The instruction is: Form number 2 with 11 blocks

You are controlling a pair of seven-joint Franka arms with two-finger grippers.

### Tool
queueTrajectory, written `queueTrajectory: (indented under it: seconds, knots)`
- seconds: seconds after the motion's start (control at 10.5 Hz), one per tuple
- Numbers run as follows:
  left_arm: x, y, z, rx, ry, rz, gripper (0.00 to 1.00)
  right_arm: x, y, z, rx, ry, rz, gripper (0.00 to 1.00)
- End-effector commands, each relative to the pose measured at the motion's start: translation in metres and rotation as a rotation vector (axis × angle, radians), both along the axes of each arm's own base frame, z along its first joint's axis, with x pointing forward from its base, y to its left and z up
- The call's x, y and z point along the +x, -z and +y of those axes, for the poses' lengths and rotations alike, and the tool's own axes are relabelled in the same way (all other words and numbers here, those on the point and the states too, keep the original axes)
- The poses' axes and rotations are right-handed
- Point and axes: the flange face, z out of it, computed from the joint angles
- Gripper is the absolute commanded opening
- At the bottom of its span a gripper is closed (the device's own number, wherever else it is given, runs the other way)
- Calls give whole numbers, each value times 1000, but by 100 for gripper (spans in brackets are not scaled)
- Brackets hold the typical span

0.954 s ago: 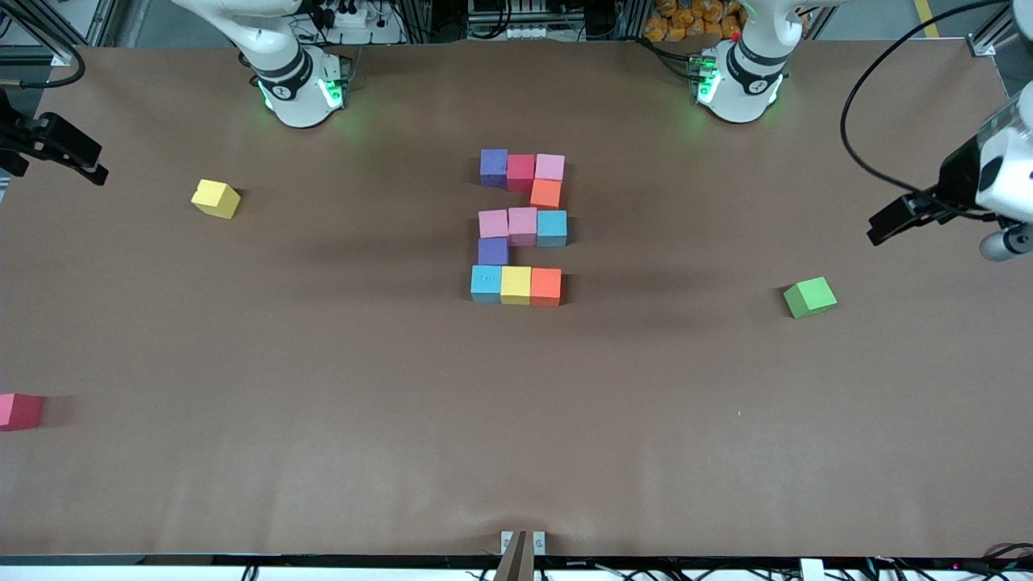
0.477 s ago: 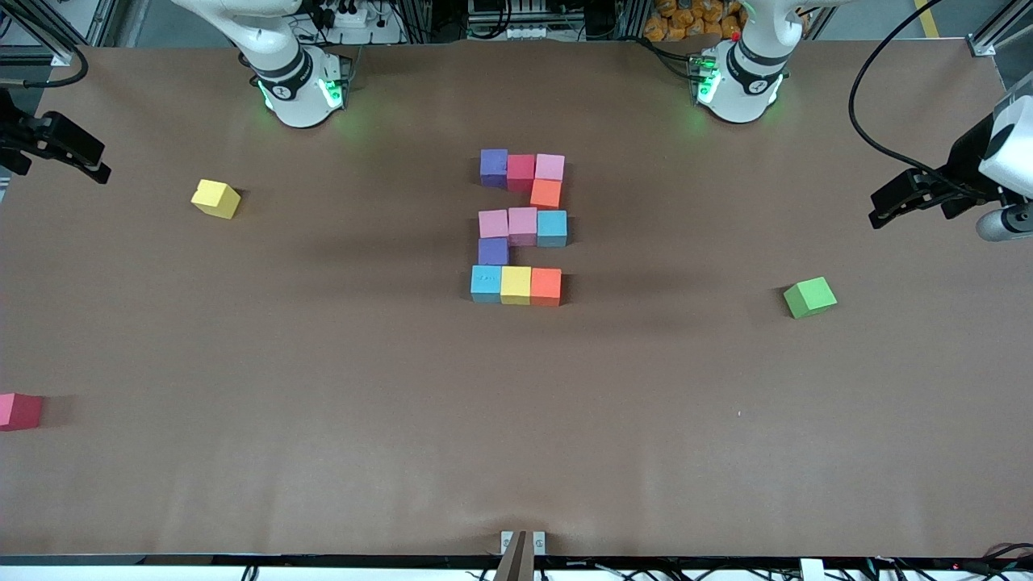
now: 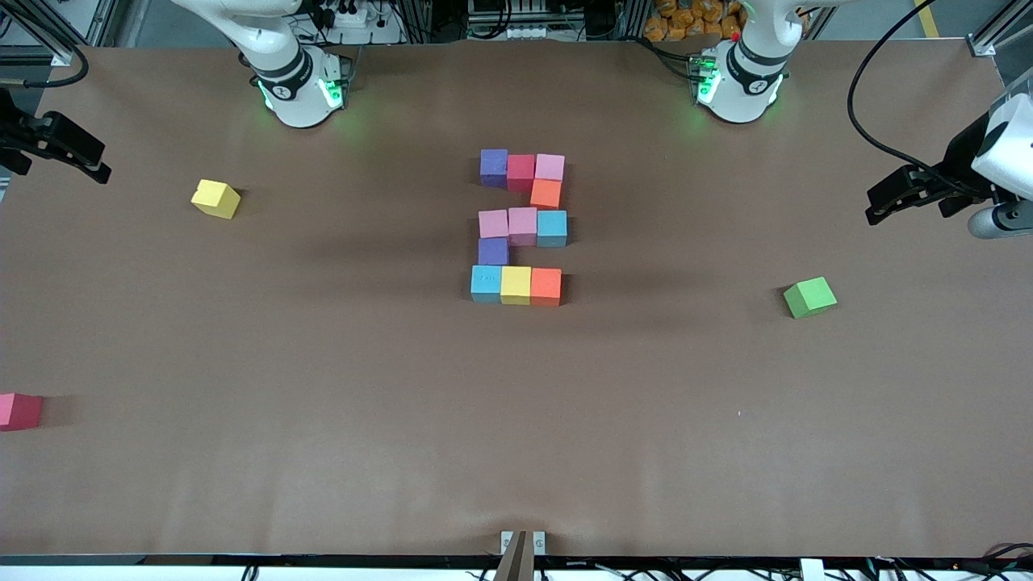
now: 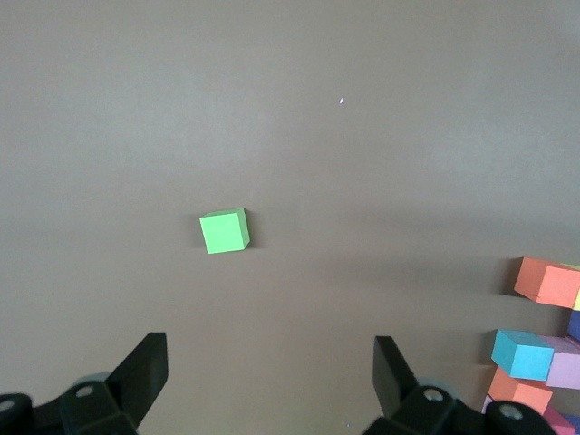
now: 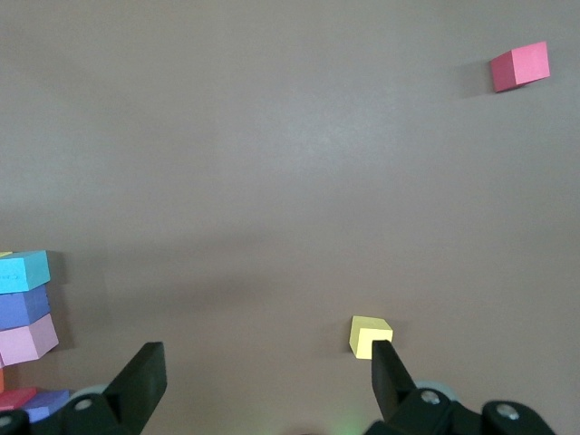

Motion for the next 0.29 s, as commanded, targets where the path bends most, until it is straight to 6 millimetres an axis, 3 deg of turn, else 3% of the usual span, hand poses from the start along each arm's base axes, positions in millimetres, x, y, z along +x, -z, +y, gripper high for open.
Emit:
queueTrajectory:
  seconds: [0.0, 0.19]
  knots:
    - [1, -5, -1, -9, 24, 8, 100, 0, -5, 1, 5, 13, 2, 100]
    - [3, -3, -2, -10, 26, 10, 100, 0, -5, 1, -2, 11, 2, 100]
